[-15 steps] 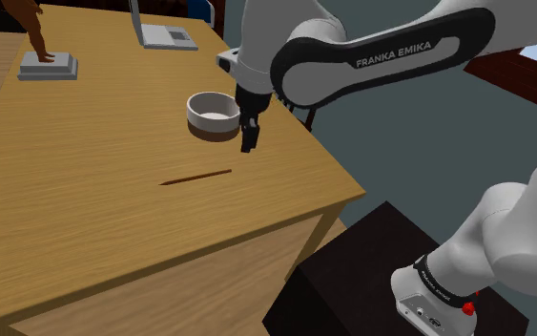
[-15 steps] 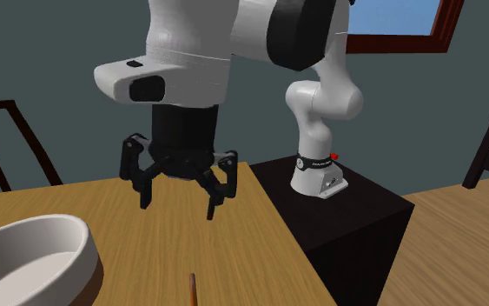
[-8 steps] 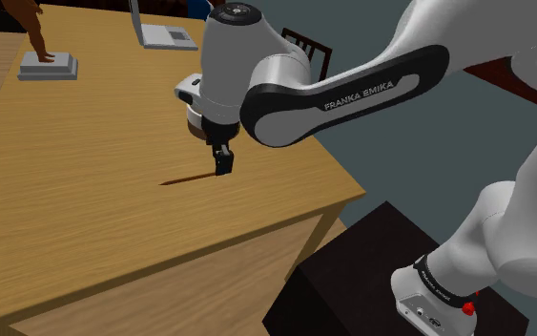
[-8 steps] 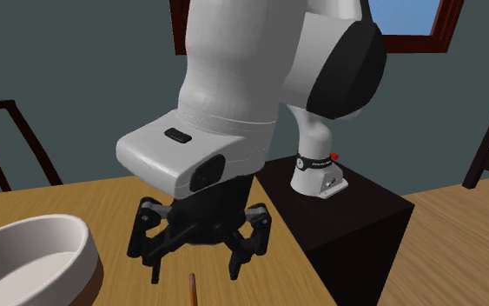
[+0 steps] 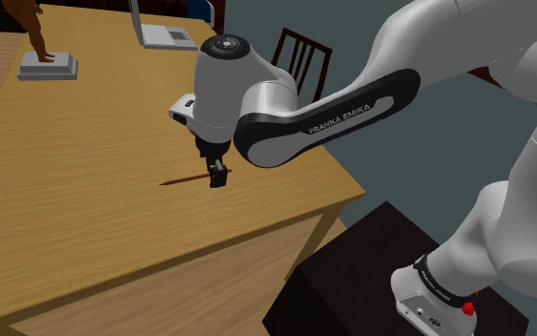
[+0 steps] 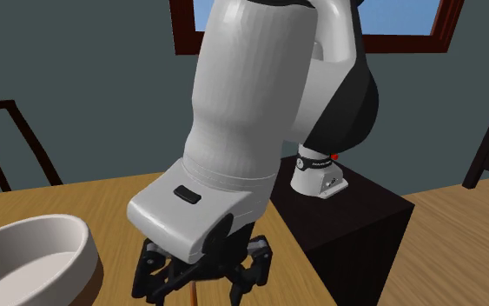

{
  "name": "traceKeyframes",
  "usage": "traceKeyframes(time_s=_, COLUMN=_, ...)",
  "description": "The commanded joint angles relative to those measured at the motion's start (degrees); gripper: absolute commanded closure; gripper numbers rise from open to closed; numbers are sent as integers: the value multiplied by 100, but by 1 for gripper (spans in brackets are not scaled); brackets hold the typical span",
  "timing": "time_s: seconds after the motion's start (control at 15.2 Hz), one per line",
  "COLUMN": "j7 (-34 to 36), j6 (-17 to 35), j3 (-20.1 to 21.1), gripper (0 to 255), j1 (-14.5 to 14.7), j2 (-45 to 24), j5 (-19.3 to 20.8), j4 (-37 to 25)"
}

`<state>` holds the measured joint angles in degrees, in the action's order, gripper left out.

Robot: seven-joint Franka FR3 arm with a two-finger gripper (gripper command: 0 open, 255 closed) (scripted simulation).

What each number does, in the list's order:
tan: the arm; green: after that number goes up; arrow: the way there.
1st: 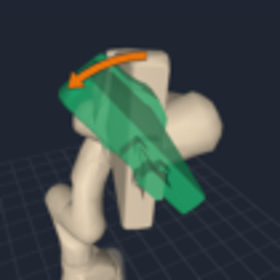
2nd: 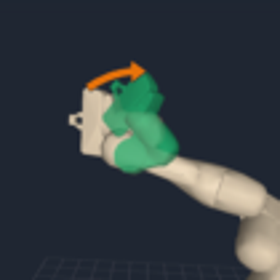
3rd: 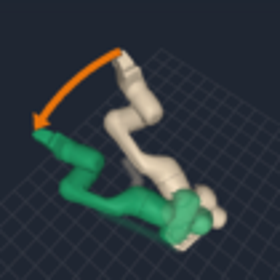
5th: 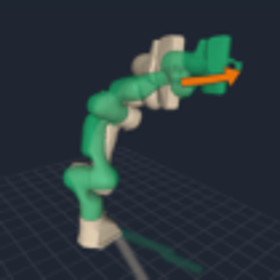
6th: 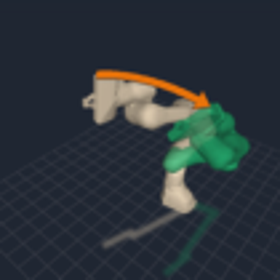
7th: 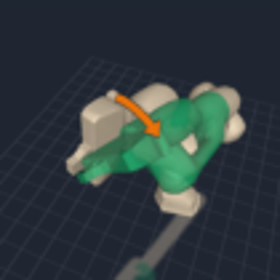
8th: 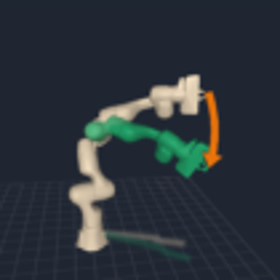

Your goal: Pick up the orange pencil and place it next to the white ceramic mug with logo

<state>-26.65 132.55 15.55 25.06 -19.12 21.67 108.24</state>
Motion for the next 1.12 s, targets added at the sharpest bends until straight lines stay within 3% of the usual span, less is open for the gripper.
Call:
traceKeyframes(time_s=0.0, j7=17, j6=78, j3=-21, gripper=0, j1=-2, j2=-70, j5=38, j4=9)
traceKeyframes(time_s=0.46, j7=17, j6=77, j3=-21, gripper=0, j1=-1, j2=-71, j5=38, j4=7)
traceKeyframes(time_s=0.53, j7=17, j6=77, j3=-21, gripper=255, j1=-1, j2=-71, j5=38, j4=7)
traceKeyframes(time_s=1.06, j7=19, j6=75, j3=-20, gripper=255, j1=0, j2=-73, j5=38, j4=3)
